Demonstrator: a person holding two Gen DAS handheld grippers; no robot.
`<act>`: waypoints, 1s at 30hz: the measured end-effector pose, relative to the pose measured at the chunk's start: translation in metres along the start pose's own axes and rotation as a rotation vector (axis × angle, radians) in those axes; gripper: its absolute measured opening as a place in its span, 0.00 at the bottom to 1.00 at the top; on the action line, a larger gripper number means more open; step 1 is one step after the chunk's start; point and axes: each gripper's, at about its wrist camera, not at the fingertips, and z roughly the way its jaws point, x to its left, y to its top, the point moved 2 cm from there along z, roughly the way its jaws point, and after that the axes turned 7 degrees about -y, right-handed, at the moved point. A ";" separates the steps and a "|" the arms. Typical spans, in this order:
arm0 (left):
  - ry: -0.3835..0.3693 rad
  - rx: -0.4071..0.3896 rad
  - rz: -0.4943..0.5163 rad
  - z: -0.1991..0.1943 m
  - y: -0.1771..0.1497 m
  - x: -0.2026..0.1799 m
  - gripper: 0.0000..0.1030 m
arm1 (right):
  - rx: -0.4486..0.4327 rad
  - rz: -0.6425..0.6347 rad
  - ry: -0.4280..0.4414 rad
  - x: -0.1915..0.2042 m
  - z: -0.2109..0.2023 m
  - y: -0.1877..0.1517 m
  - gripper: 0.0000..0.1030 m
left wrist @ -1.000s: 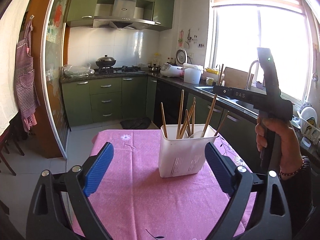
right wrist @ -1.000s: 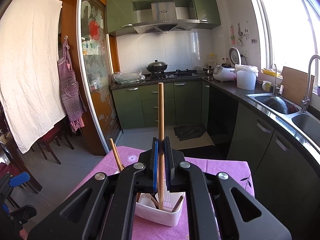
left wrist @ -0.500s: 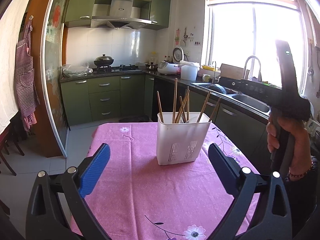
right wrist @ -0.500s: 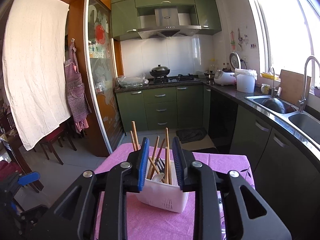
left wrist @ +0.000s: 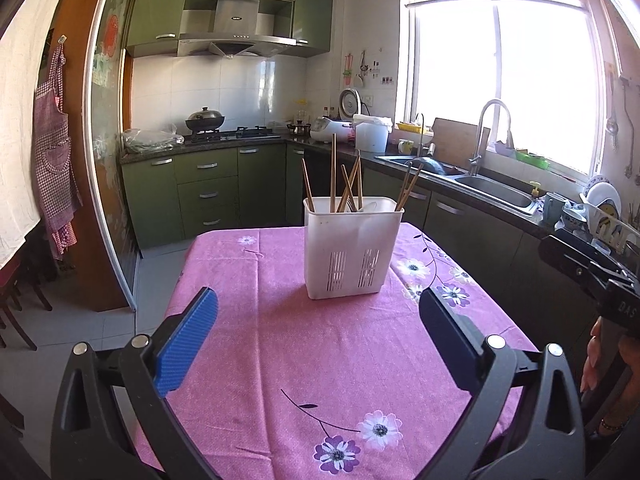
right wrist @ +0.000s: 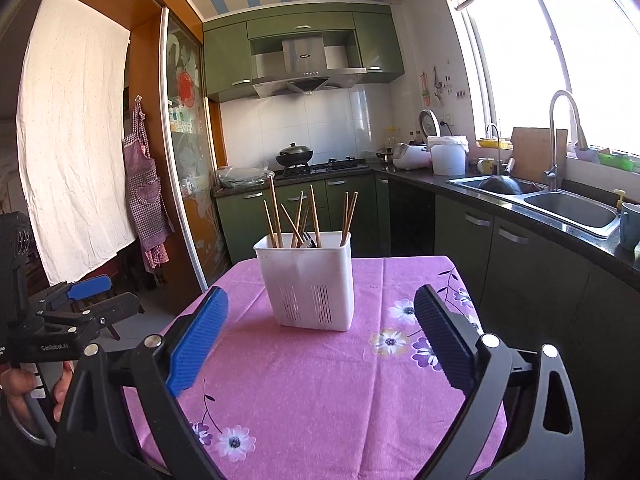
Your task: Organize utensils
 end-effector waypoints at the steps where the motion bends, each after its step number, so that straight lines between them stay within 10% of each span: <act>1: 0.009 -0.001 0.003 -0.002 -0.001 0.000 0.93 | -0.005 -0.004 -0.004 0.000 -0.008 -0.004 0.95; 30: 0.033 -0.063 -0.009 -0.049 -0.006 0.006 0.93 | -0.041 -0.058 -0.032 0.023 -0.049 0.007 0.95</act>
